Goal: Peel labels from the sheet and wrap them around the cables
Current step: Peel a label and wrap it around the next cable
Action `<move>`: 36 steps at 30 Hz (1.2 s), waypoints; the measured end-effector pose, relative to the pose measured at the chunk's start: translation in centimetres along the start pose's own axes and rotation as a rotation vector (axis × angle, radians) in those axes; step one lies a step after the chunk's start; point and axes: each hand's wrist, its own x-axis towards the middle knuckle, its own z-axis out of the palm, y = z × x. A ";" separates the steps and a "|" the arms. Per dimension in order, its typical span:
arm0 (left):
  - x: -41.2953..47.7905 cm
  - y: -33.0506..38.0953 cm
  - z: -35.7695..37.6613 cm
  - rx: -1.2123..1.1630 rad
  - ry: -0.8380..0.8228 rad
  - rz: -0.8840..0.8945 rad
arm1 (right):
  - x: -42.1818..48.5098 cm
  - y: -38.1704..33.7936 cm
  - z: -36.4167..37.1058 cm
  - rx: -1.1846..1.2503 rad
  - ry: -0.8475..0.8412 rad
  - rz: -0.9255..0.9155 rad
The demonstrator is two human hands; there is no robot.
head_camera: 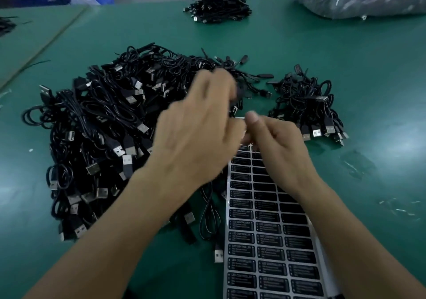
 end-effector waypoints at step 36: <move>0.4 -0.4 -0.6 -0.220 -0.649 -0.155 | -0.4 -1.2 -0.2 0.595 -0.218 0.225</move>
